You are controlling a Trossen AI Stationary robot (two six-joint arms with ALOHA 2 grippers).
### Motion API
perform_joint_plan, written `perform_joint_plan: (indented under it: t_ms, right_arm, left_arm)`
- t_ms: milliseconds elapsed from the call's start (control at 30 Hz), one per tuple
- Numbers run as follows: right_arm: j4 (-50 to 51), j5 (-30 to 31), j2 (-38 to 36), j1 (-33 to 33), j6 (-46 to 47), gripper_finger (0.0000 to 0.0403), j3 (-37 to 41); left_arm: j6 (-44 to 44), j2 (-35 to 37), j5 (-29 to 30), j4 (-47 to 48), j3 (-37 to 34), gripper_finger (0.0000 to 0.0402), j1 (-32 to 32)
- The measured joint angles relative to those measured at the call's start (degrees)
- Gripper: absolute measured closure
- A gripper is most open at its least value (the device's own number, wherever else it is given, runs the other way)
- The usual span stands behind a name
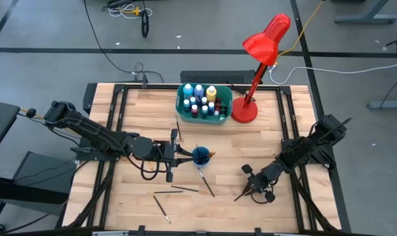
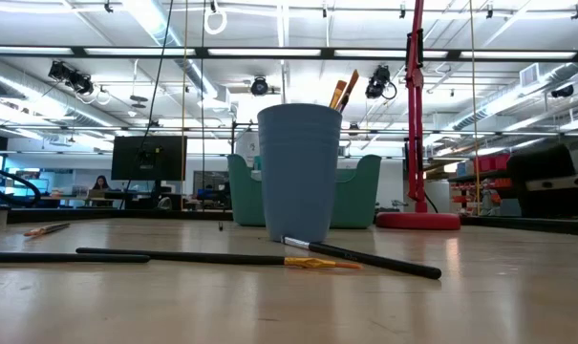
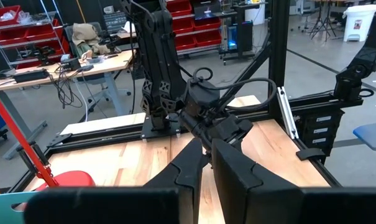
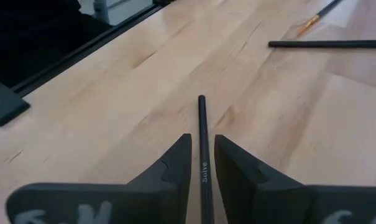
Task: Pick & Place Paint Supplies
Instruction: Put the silver paint brush into the blue cup
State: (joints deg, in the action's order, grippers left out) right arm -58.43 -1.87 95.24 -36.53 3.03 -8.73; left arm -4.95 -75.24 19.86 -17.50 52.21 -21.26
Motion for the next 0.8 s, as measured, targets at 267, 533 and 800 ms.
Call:
perform_joint_plan:
  t_ms: [267, 533, 800]
  right_arm:
    - [9.5, -0.3, 0.3, 0.0, -0.3, 0.0346, -4.4]
    - [14.5, 1.7, 2.5, 0.0, 0.1, 0.0363, -8.3]
    - [14.2, 1.7, 2.6, 0.0, -0.4, 0.0394, -8.3]
  left_arm:
    - [0.0, 0.0, 0.0, 0.0, 0.0, 0.0354, 0.0]
    - [0.0, 0.0, 0.0, 0.0, 0.0, 0.0354, 0.0]
    - [0.0, 0.0, 0.0, 0.0, 0.0, 0.0354, 0.0]
